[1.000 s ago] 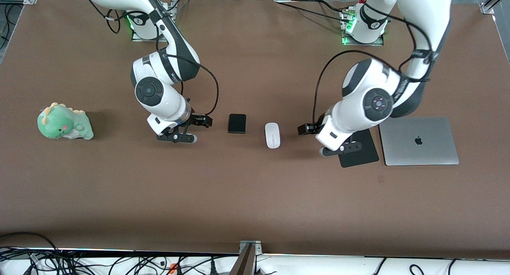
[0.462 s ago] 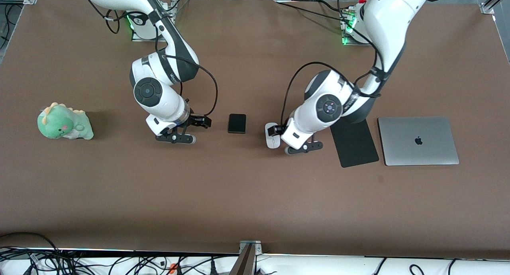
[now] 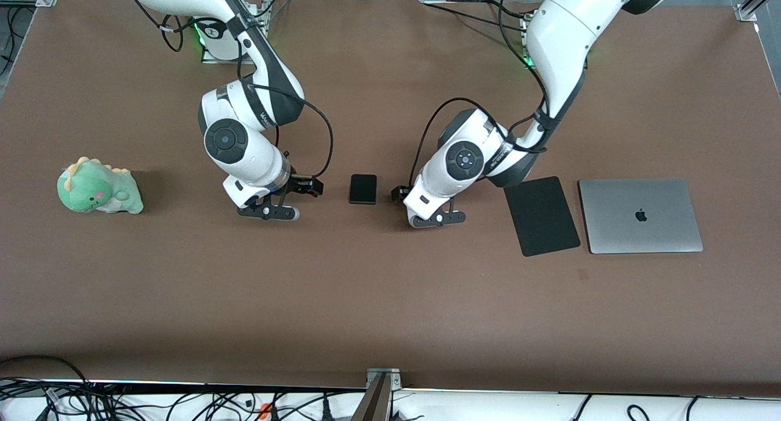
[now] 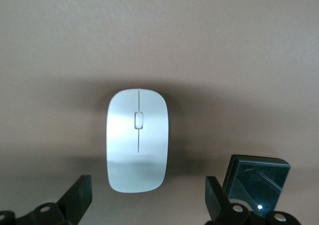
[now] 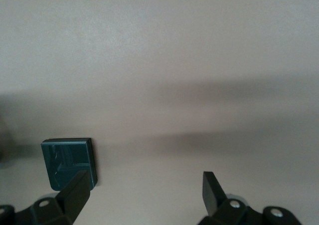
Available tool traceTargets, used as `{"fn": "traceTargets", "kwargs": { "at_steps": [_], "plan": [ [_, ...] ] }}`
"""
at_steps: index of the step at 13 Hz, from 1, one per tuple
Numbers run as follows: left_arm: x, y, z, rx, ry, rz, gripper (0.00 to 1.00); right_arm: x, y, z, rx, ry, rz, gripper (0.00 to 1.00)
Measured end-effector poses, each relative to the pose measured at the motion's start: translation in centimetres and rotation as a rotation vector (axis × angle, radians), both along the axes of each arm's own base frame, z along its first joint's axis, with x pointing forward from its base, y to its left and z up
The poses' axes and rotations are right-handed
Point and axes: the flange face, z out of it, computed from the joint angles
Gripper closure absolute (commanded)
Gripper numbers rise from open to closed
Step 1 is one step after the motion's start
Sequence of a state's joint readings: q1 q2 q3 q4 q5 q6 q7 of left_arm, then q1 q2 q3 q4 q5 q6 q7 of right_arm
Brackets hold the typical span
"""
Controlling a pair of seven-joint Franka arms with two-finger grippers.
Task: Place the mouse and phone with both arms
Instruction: 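Lower the left gripper and grasp the white mouse while the right gripper hovers, then carry the mouse to the black pad while the right gripper grasps the phone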
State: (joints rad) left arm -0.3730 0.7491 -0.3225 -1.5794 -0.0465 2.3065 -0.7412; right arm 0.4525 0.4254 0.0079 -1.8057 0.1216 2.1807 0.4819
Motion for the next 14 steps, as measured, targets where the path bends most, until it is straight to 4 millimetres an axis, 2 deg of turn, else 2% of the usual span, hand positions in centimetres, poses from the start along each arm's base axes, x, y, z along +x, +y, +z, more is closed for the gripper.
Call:
{"fn": "traceTargets", "kwargs": {
  "at_steps": [4, 7, 8, 9, 10, 12, 14],
  "plan": [
    [-0.9, -0.7, -2.8, 0.045, -0.016, -0.039, 0.0, 0.0, 0.0, 0.0, 0.0, -0.001, 0.0, 0.0],
    [-1.2, -1.0, -3.6, 0.05, -0.019, -0.039, 0.0, 0.0, 0.0, 0.0, 0.0, -0.001, 0.0, 0.0],
    [-1.2, -1.0, -3.8, 0.051, -0.018, -0.038, 0.17, 0.0, 0.0, 0.0, 0.0, -0.001, 0.0, 0.0],
    [-1.2, -0.9, -3.9, 0.052, -0.017, -0.037, 0.44, 0.0, 0.0, 0.0, 0.0, -0.001, 0.0, 0.0],
    [-1.2, -0.9, -3.9, 0.053, -0.017, -0.036, 0.62, 0.0, 0.0, 0.0, 0.0, -0.001, 0.0, 0.0],
    [-0.9, -0.5, -4.1, 0.057, -0.019, -0.035, 0.8, 0.0, 0.0, 0.0, 0.001, -0.001, 0.0, 0.0],
    [-0.1, 0.4, -4.0, 0.058, -0.029, -0.045, 0.81, 0.0, 0.0, 0.0, 0.001, -0.002, 0.0, 0.0]
  ]
}}
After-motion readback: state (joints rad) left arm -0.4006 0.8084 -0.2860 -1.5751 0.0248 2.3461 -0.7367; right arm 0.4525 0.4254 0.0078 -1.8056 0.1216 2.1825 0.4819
